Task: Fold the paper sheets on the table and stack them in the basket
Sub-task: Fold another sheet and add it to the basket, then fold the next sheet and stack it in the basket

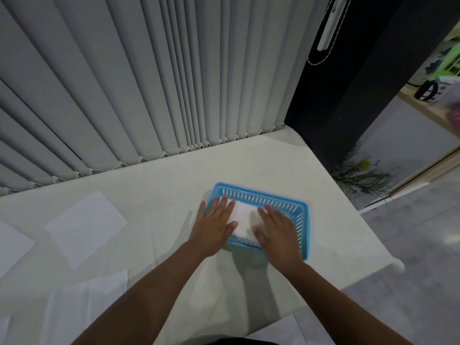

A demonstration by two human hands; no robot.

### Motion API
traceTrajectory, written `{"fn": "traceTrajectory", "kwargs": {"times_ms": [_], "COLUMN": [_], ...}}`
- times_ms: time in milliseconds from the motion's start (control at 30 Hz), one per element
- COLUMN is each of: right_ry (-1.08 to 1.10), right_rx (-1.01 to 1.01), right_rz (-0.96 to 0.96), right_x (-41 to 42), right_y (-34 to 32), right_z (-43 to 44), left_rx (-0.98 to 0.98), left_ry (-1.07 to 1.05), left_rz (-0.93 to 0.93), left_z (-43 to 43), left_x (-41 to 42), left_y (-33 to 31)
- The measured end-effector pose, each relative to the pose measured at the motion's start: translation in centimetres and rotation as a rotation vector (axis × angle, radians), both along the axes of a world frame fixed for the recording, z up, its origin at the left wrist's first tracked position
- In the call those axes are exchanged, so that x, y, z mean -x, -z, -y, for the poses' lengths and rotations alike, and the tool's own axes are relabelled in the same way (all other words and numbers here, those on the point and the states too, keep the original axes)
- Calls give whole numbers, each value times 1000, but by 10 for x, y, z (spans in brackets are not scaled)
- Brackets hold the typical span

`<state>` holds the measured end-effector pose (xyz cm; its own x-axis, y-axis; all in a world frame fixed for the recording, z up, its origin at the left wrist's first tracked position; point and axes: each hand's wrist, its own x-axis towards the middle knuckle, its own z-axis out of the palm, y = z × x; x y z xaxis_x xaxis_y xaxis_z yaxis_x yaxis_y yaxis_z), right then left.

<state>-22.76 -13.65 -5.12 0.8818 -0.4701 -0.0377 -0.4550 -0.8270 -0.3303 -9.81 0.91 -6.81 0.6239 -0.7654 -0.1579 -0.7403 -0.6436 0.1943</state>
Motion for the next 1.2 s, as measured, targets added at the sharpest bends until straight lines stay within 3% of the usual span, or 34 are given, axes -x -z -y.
{"fn": "traceTrajectory", "kwargs": {"times_ms": [133,400,500,600,733,867,1033,1200], "right_ry": [-165,-122,-6,283,523,588,592,522], "right_rx": [17,-28,-44,-35,-271,-709,-768,-835], "right_rz": [-241,-266,-129,139,130,296,364,388], "right_x": [-4,12,19,29,37,33,25,5], "right_y": [11,21,14,10,19,22,17,12], "right_z": [-5,3,13,31,48,43,31,9], "left_rx": [-70,-59,50,276,426,500,685,716], "left_ry": [43,46,-57,-335,-587,-677,-788,-887], "left_rz": [37,54,-29,-150,-438,-651,-813,-736], "left_z": [-2,-3,-10,-17,-24,-18,-22,-55], "left_x": [-3,-7,-8,-11,-13,-3,-4,-17], "left_y": [15,13,9,5,10,2,-1,4]}}
